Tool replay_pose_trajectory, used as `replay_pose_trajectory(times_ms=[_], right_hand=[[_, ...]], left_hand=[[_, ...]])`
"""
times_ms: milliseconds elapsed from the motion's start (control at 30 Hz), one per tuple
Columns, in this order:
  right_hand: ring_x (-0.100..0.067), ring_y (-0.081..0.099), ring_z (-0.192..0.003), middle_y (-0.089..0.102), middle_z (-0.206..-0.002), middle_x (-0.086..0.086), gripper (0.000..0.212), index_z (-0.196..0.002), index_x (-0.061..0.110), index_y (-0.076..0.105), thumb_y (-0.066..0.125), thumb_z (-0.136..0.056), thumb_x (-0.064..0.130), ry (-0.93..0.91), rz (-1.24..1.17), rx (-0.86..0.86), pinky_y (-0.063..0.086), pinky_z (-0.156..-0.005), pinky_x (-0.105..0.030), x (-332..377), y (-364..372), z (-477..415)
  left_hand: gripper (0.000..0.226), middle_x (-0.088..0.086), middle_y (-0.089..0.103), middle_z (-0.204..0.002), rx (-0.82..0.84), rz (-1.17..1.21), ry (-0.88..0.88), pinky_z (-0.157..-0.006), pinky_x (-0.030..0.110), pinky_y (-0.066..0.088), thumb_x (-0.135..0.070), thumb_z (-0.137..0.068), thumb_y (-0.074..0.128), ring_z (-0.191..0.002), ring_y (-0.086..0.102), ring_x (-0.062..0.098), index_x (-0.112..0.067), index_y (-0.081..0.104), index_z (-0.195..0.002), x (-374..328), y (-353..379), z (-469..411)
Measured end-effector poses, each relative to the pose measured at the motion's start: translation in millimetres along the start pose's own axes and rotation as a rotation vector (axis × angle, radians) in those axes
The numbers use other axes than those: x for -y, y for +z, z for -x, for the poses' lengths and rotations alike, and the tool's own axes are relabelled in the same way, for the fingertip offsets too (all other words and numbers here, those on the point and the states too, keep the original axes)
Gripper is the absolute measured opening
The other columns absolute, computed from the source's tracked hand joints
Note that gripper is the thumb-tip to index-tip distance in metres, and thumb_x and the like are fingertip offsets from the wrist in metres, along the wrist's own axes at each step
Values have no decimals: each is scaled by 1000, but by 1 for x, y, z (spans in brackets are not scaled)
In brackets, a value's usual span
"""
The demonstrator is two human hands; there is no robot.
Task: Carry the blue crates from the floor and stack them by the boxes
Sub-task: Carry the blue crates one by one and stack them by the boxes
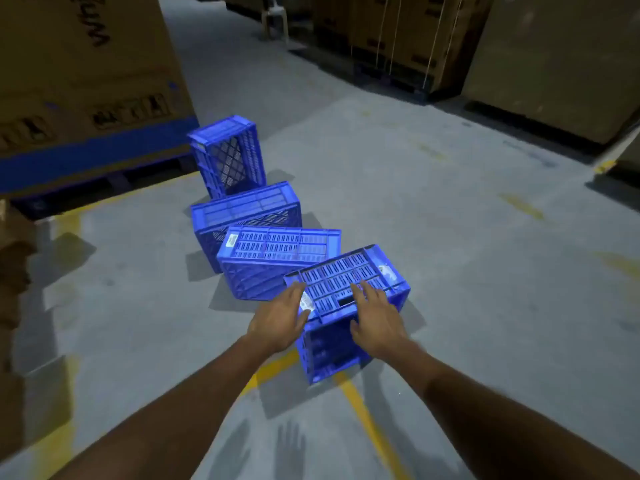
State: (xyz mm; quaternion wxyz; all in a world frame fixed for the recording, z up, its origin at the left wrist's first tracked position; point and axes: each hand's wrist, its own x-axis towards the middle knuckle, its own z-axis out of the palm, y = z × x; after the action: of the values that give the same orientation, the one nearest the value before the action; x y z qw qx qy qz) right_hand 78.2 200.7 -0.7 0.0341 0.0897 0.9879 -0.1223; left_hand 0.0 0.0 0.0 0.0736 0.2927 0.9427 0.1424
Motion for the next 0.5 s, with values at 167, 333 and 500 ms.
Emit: replay_pose_trajectory(times_ms=[167,333,500], right_hand=[[-27,5,-150,1,-165,-3,85,-156,19,6,57,-88,27,-69,127,150,28,-114,-48,-35,80,-40],[-26,-14,-150,-19,-163,1,101,-155,28,-12,62,-86,24,-113,211,255,14,-118,-54,-65,135,-68],[-31,-5,-150,2,-164,-4,94,-156,30,0,63,-86,22,-29,241,127,29,-110,-53,-56,162,-64]], left_hand=[[63,10,13,-162,96,84,38,-111,39,34,-18,-94,49,-146,24,26,-11,23,-151,7,77,-42],[105,17,-13,-160,322,-102,-40,-119,44,17,-49,-83,64,-149,-8,29,-19,-8,-154,33,155,-68],[92,19,-11,-160,151,-250,-87,-116,54,19,-49,-83,63,-148,-8,36,-30,6,-153,24,182,-60]])
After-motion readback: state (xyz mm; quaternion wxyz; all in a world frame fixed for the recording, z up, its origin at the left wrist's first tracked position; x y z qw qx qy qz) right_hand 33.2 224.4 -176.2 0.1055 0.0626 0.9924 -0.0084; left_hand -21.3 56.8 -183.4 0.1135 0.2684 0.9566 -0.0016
